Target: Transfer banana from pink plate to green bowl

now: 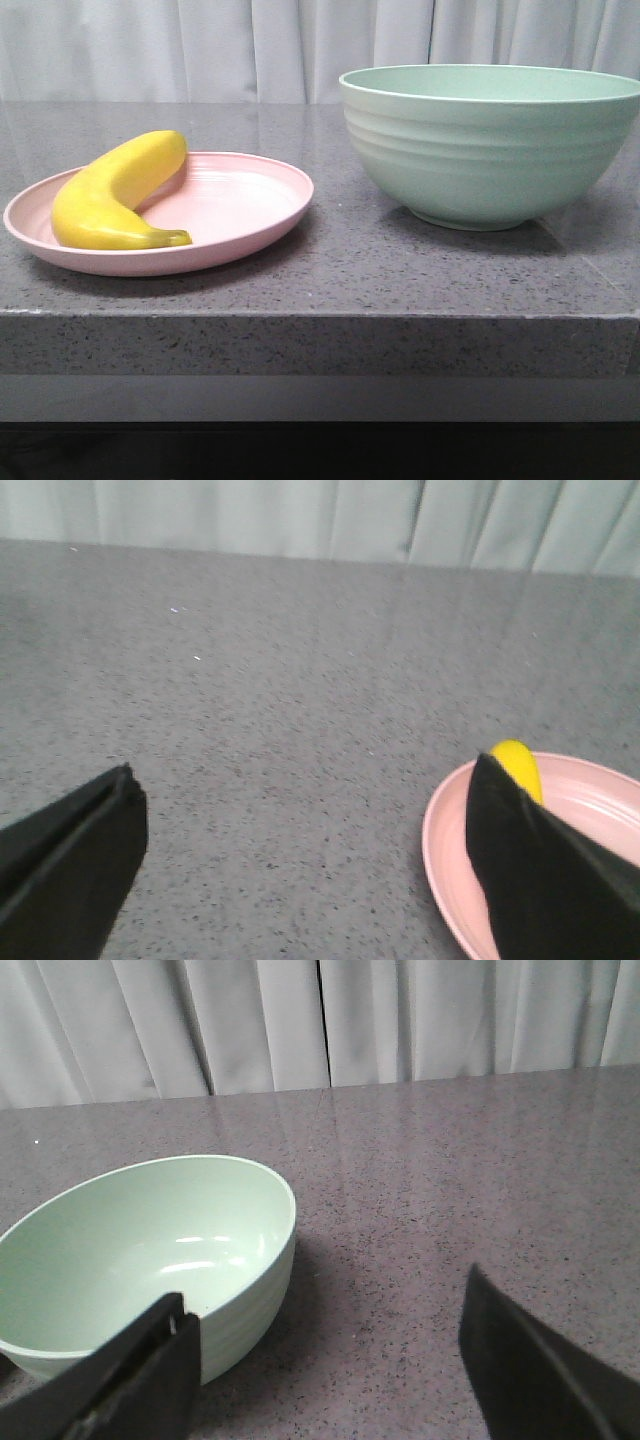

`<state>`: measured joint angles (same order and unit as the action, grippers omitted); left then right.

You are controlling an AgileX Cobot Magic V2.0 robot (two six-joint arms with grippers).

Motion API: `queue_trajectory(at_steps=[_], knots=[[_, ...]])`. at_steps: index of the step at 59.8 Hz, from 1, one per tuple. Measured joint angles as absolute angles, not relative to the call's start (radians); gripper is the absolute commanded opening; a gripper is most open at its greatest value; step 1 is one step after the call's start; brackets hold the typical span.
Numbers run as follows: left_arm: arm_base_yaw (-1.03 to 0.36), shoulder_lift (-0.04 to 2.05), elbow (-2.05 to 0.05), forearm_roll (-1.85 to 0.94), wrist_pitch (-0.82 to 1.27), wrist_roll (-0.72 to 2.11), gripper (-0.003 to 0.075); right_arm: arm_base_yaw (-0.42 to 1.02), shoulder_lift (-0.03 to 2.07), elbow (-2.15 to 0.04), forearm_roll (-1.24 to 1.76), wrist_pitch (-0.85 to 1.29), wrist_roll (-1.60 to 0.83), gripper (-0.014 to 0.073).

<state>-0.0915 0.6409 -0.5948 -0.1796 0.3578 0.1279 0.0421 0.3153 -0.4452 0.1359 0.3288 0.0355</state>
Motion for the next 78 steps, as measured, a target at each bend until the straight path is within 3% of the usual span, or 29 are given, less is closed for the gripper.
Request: queue_trajectory(at_steps=[6, 21, 39, 49, 78], knots=[[-0.169, 0.769, -0.667, -0.180, 0.401, 0.142, 0.0545, 0.042, 0.315, -0.445, 0.136, 0.329, 0.035, 0.0554], [-0.333, 1.120, -0.837, -0.184, 0.487, 0.122, 0.0542, 0.042, 0.315, -0.445, 0.136, 0.329, 0.035, 0.0554], [-0.391, 1.415, -0.994, -0.198, 0.558, 0.116, 0.0542, 0.042, 0.315, -0.445, 0.136, 0.329, 0.035, 0.0554], [-0.393, 1.472, -1.008, -0.226, 0.590, 0.115, 0.0519, 0.042, 0.315, -0.445, 0.136, 0.329, 0.035, 0.0554], [-0.393, 1.489, -1.010, -0.232, 0.599, 0.111, 0.0158, 0.042, 0.315, -0.445, 0.136, 0.329, 0.035, 0.0554]])
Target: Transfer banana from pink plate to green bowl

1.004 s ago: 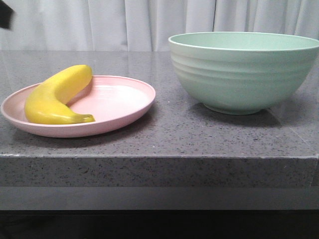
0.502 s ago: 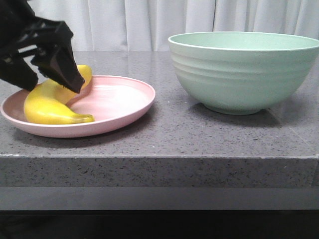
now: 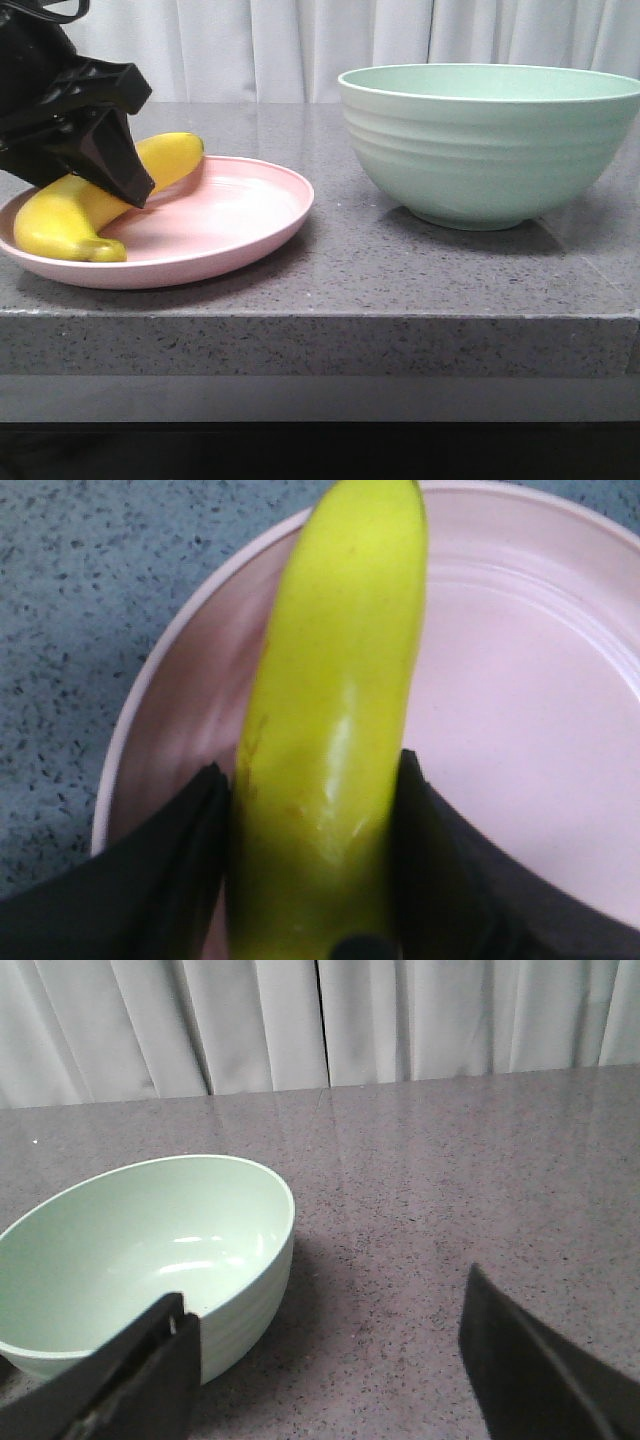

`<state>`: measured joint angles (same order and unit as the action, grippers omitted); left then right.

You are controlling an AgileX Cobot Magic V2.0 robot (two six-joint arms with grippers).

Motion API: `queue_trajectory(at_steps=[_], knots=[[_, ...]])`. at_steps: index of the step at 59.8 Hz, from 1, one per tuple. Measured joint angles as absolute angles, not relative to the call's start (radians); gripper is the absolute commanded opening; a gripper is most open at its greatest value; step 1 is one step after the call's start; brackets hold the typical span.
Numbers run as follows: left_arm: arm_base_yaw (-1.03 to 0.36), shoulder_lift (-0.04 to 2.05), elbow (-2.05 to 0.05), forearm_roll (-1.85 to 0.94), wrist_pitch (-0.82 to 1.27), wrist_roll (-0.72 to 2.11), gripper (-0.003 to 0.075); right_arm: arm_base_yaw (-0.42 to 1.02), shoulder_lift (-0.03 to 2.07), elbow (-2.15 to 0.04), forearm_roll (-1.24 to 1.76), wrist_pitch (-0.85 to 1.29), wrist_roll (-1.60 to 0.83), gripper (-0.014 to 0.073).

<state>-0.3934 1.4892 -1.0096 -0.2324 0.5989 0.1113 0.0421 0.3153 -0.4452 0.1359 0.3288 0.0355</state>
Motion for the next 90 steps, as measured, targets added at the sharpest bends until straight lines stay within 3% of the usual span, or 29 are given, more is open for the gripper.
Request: queue_trajectory(at_steps=[9, 25, 40, 59, 71, 90], knots=[[-0.396, 1.490, -1.011, -0.232, 0.527, 0.111, 0.0106, 0.042, 0.315, -0.445, 0.136, 0.329, 0.035, 0.0554], [-0.408, 1.487, -1.151, -0.232, 0.509, 0.111, 0.0103, 0.042, 0.315, -0.445, 0.170, 0.329, 0.035, 0.0554], [-0.571, 1.453, -1.321, -0.232, 0.549, 0.114, 0.0103, 0.047, 0.434, -0.503, 0.476, 0.356, 0.037, 0.0554], [-0.745, 1.451, -1.343, -0.235, 0.571, 0.117, 0.0103, 0.200, 0.643, -0.599, 0.802, 0.362, -0.010, 0.0532], [-0.781, 1.451, -1.343, -0.235, 0.577, 0.117, 0.0103, 0.310, 0.739, -0.647, 1.018, 0.309, -0.150, 0.0442], [-0.786, 1.451, -1.343, -0.235, 0.581, 0.117, 0.0103, 0.355, 0.928, -0.770, 1.188, 0.299, -0.326, 0.0441]])
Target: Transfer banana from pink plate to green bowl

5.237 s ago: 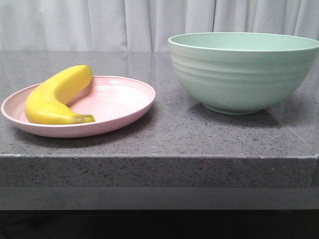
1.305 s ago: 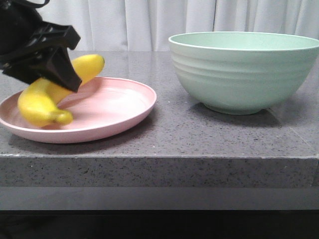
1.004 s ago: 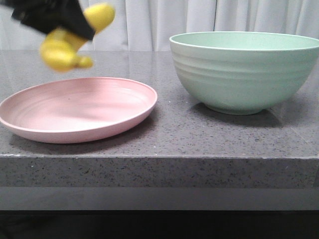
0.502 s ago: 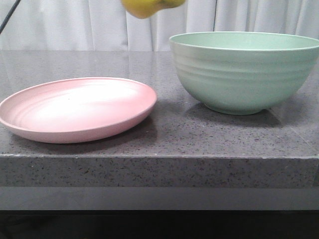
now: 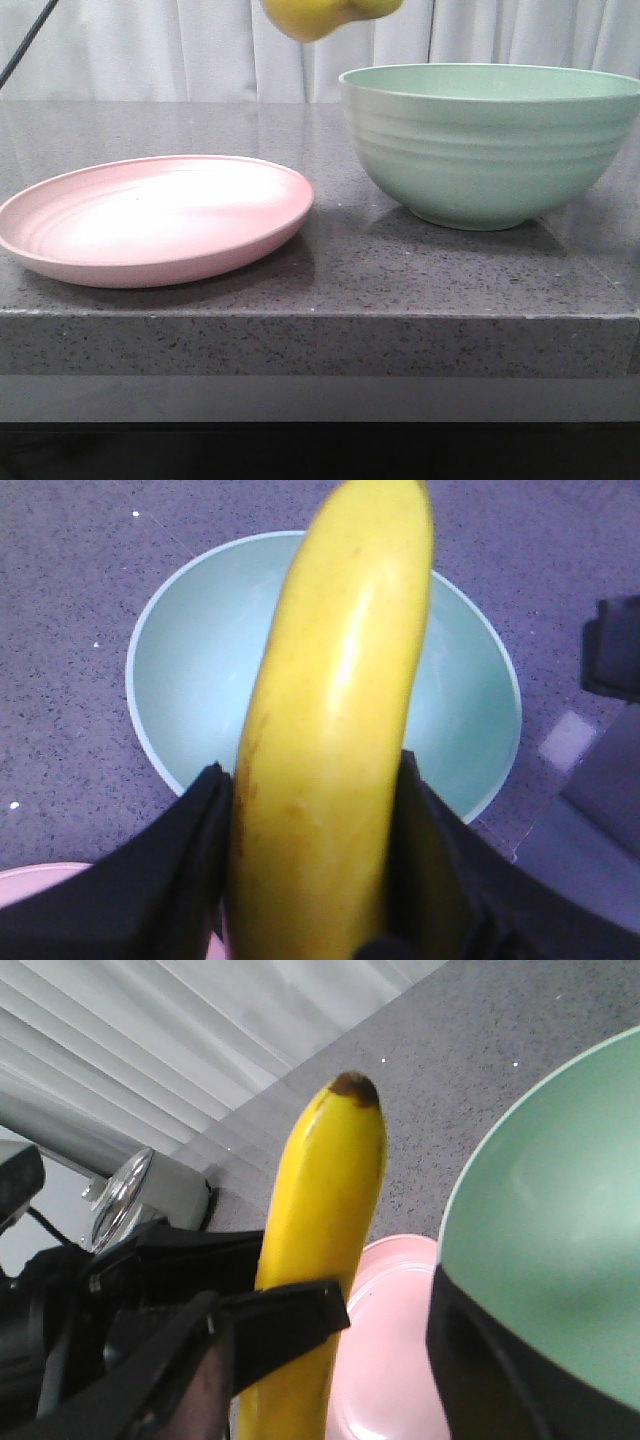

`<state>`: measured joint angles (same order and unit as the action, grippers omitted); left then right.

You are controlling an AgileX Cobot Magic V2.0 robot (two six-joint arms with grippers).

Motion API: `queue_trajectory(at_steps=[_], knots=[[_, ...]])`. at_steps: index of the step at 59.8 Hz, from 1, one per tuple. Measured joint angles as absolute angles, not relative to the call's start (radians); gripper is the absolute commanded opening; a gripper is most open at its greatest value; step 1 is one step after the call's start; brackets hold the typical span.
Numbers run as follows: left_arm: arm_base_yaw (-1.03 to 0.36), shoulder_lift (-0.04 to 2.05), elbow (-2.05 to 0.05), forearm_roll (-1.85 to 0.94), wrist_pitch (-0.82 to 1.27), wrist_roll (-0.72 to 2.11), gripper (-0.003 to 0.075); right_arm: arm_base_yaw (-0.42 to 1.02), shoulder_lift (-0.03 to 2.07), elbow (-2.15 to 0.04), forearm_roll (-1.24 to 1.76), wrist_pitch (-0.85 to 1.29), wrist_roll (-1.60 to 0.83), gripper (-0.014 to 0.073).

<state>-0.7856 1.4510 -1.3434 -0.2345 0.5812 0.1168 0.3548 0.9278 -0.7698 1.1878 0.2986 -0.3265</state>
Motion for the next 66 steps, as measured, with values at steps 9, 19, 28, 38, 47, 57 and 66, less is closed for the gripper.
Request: queue_trajectory(at_steps=[9, 19, 28, 38, 47, 57, 66], knots=[[-0.786, 1.451, -1.343, -0.235, 0.583, 0.117, 0.0103, 0.355, 1.016, -0.835, 1.212, 0.335, -0.367, 0.0442], [-0.786, 1.451, -1.343, -0.235, 0.583, 0.117, 0.0103, 0.355, 1.112, -0.893, 1.292, 0.369, -0.437, 0.0443], [-0.786, 1.451, -1.343, -0.233, 0.583, 0.117, 0.0103, 0.355, 1.193, -0.924, 1.405, 0.390, -0.526, 0.0443], [-0.786, 1.451, -1.343, -0.233, 0.585, 0.117, 0.0103, 0.355, 1.270, -0.943, 1.553, 0.428, -0.638, 0.0438], [-0.786, 1.451, -1.343, -0.233, 0.589, 0.117, 0.0104, 0.355, 1.304, -0.947, 1.652, 0.464, -0.722, 0.0342], [-0.786, 1.451, -1.346, -0.233, 0.589, 0.117, 0.0218, 0.355, 1.310, -0.947, 1.673, 0.468, -0.747, 0.0082], [-0.786, 1.451, -1.346, -0.229, 0.589, 0.117, 0.0468, 0.355, 1.310, -0.947, 1.675, 0.469, -0.758, -0.0019]])
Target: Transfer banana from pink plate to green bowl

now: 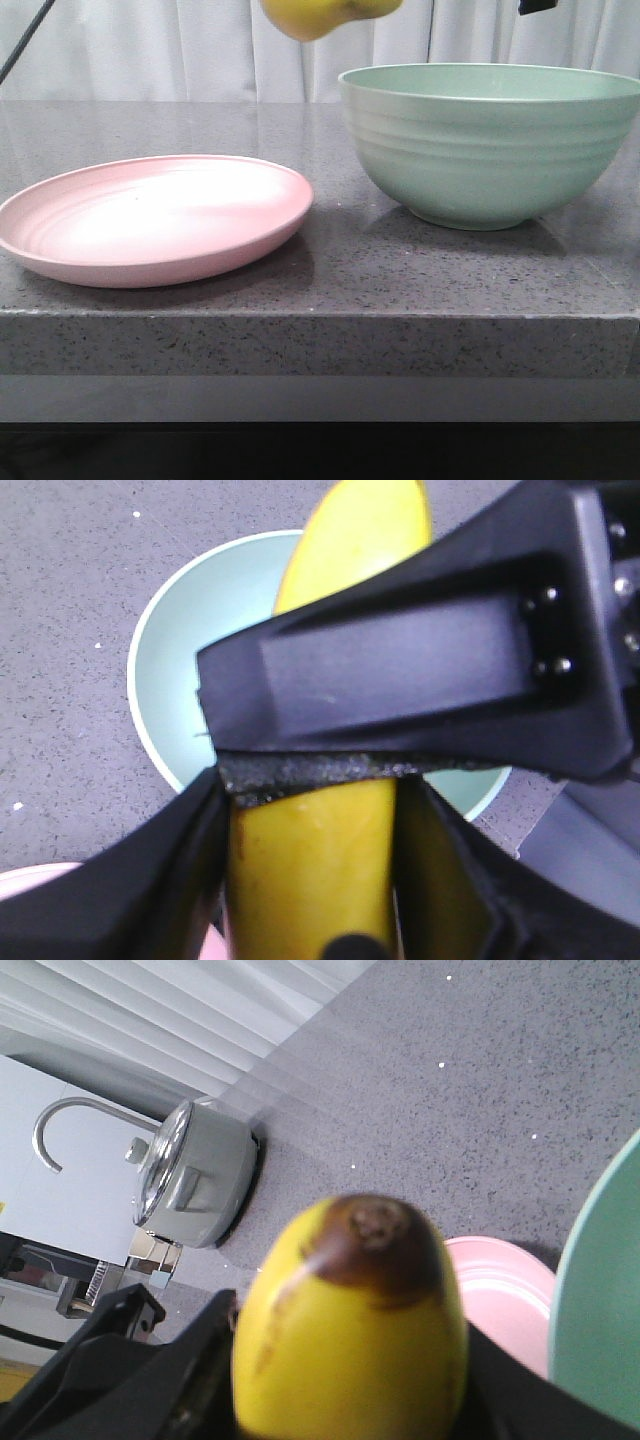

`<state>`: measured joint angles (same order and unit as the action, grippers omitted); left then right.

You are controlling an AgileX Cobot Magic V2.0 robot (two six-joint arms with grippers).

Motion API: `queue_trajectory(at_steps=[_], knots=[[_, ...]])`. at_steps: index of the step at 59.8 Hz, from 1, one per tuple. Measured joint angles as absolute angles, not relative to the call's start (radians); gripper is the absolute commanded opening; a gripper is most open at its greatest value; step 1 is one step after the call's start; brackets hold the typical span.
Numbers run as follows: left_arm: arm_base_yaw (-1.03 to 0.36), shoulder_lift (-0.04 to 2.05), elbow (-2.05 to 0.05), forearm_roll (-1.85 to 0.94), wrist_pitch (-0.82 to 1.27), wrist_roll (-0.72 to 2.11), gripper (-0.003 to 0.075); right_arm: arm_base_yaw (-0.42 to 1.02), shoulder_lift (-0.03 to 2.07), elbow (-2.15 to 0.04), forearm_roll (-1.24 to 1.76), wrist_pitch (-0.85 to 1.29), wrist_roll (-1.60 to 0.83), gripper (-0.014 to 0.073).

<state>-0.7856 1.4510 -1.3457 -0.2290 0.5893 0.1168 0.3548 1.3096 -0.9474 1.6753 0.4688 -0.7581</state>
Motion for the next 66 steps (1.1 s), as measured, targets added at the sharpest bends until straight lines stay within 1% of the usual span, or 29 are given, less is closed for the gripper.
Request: queue_trajectory(at_steps=[1, 3, 7, 17, 29, 41, 45, 50, 56, 66], knots=[[-0.786, 1.451, -1.346, -0.229, 0.589, 0.117, 0.0496, 0.355, 1.310, -0.947, 1.675, 0.469, -0.761, -0.0019], [-0.786, 1.451, -1.346, -0.229, 0.589, 0.117, 0.0526, 0.355, 1.310, -0.947, 1.676, 0.470, -0.766, -0.0019], [-0.786, 1.451, -1.346, -0.231, 0.589, 0.117, 0.0558, 0.351, 1.310, -0.950, 1.676, 0.468, -0.790, -0.0019], [-0.786, 1.451, -1.346, -0.231, 0.589, 0.117, 0.0556, 0.291, 1.312, -1.002, 1.623, 0.437, -0.899, -0.0019], [-0.786, 1.451, -1.346, -0.231, 0.591, 0.117, 0.0556, 0.180, 1.312, -1.102, 1.385, 0.422, -1.010, -0.0019], [-0.786, 1.451, -1.346, -0.231, 0.591, 0.117, 0.0556, 0.167, 1.367, -1.117, 1.190, 0.377, -1.037, -0.0013], [-0.786, 1.451, -1.346, -0.231, 0.591, 0.117, 0.0556, 0.167, 1.415, -1.117, 1.157, 0.376, -1.042, 0.0041], [-0.786, 1.451, -1.346, -0.231, 0.591, 0.117, 0.0556, 0.166, 1.473, -1.117, 1.140, 0.376, -1.045, 0.0165], [-0.786, 1.451, -1.346, -0.231, 0.591, 0.117, 0.0556, 0.166, 1.519, -1.117, 1.134, 0.376, -1.047, 0.0285], [-0.786, 1.451, -1.346, -0.231, 0.591, 0.117, 0.0556, 0.166, 1.535, -1.119, 1.130, 0.373, -1.047, 0.0408]])
